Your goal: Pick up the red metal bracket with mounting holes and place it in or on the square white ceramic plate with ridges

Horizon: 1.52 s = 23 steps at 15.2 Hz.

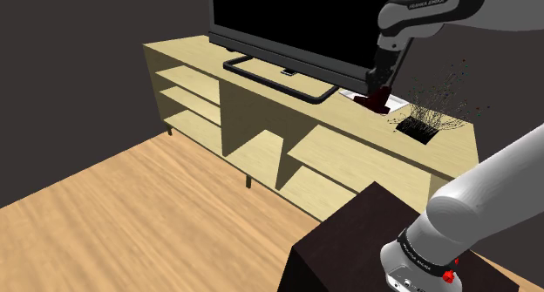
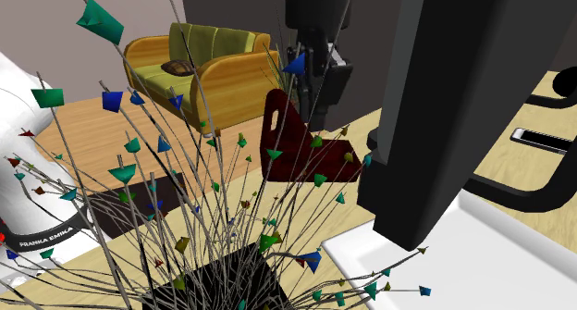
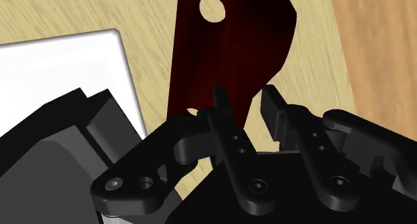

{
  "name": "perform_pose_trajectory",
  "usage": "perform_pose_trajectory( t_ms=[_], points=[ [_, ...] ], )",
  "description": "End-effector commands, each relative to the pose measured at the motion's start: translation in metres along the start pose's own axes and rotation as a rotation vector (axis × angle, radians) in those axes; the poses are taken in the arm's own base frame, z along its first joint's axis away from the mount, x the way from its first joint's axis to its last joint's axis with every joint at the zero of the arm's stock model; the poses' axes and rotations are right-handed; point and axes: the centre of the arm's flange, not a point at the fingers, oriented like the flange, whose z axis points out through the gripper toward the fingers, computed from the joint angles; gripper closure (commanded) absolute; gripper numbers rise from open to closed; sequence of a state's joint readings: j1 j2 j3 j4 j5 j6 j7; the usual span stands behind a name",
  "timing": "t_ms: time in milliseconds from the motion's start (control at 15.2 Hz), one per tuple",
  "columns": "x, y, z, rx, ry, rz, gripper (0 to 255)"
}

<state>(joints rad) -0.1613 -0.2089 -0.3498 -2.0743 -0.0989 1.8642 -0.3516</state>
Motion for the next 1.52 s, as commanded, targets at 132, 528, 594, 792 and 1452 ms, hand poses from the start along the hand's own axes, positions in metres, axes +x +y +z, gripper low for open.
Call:
perform_pose_trajectory(
  t_ms=[132,528,594,792,1452],
  points=[
    [0.024,0.045,0.000,-0.001,0.000,-0.001,255],
    [0.013,0.007,-0.010,0.071,-0.157,-0.021,0],
    [0.012,-0.005,0.002,0.023,-0.144,0.013,0],
    [0.011,-0.037,0.040,-0.121,-0.102,0.114,0],
    [0.009,-0.047,0.109,-0.223,-0.072,0.186,0]
  ],
)
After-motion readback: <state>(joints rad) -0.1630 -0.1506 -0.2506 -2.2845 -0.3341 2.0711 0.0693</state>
